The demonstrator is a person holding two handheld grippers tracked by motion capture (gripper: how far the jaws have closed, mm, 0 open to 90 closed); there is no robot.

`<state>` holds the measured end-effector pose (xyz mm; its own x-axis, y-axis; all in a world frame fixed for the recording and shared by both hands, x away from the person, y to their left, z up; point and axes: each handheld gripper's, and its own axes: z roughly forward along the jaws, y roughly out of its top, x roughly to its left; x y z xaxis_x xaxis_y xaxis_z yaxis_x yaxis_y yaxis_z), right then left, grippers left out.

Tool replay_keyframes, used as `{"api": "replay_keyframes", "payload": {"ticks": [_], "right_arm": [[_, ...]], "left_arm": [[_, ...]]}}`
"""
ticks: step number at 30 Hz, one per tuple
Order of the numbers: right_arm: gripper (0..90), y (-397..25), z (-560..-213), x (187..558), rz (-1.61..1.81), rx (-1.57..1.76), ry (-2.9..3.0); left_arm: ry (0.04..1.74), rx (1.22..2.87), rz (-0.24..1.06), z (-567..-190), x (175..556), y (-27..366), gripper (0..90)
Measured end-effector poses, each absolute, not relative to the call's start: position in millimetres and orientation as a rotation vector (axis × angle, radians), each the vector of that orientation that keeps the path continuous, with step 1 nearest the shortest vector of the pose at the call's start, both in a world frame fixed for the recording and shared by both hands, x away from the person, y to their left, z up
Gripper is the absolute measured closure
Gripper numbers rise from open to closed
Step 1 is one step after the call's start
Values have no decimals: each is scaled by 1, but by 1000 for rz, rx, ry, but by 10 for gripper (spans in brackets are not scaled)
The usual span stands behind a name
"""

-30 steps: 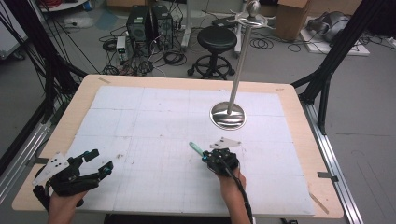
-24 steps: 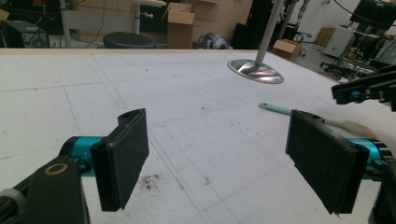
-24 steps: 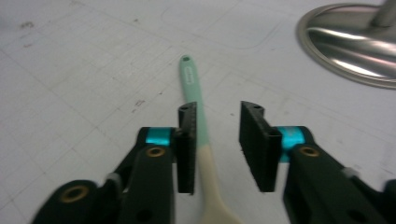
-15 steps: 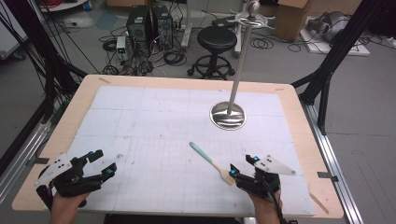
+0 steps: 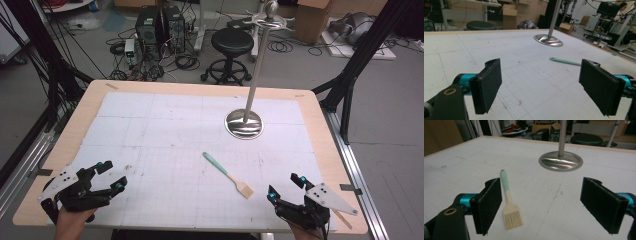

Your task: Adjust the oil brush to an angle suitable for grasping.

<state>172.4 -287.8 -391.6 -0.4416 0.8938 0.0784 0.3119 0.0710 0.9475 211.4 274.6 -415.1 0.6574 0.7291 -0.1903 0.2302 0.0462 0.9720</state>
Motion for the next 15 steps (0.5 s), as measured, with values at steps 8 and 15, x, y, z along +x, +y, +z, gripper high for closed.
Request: {"api": "replay_keyframes", "payload": {"ticks": [8, 15], "right_arm": [[163, -289, -391, 171, 1363, 1207, 1802], [163, -289, -392, 171, 1357, 1215, 1810]], "left_arm": [[829, 1534, 461, -415, 211, 273, 184], [827, 1551, 462, -416, 213, 268, 185]]}}
